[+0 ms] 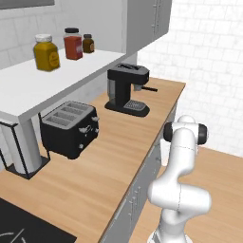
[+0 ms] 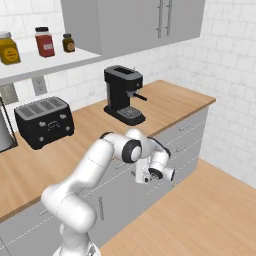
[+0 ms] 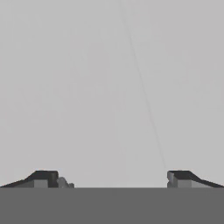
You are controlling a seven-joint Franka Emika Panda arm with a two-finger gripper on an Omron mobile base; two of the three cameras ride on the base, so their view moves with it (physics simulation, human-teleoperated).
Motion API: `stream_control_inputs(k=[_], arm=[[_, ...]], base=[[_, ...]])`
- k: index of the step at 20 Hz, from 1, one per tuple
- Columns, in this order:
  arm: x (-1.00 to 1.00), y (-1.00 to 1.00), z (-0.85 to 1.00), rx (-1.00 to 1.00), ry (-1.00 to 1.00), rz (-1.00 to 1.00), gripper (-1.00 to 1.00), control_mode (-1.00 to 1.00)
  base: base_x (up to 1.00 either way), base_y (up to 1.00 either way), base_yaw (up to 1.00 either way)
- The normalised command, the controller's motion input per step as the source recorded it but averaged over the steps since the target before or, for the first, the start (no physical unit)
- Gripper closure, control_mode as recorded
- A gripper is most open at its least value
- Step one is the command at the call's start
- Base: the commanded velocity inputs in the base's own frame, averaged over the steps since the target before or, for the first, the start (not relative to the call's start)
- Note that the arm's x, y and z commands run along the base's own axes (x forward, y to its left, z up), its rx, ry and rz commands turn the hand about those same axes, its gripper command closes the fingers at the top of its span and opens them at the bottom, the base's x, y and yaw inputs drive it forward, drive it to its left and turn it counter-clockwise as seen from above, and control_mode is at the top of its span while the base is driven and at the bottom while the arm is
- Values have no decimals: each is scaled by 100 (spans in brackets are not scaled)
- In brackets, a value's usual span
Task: Take a straw from the drawer in front and place it inside the glass cup on the dining counter.
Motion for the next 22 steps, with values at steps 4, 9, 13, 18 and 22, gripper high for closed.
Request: stream_control_inputs(k=[4,9,13,18,22], arm=[[0,16,3,0,0,0,-100,-100],[0,20,1,0,0,0,-100,-100],[-2,7,3,0,-5,0,-100,-100],[-10,1,14,0,-9,0,-100,-100],[-10,0,11,0,-7,0,-100,-100]], base=[[0,0,0],[0,0,0],[0,0,0],[0,0,0],[0,0,0]])
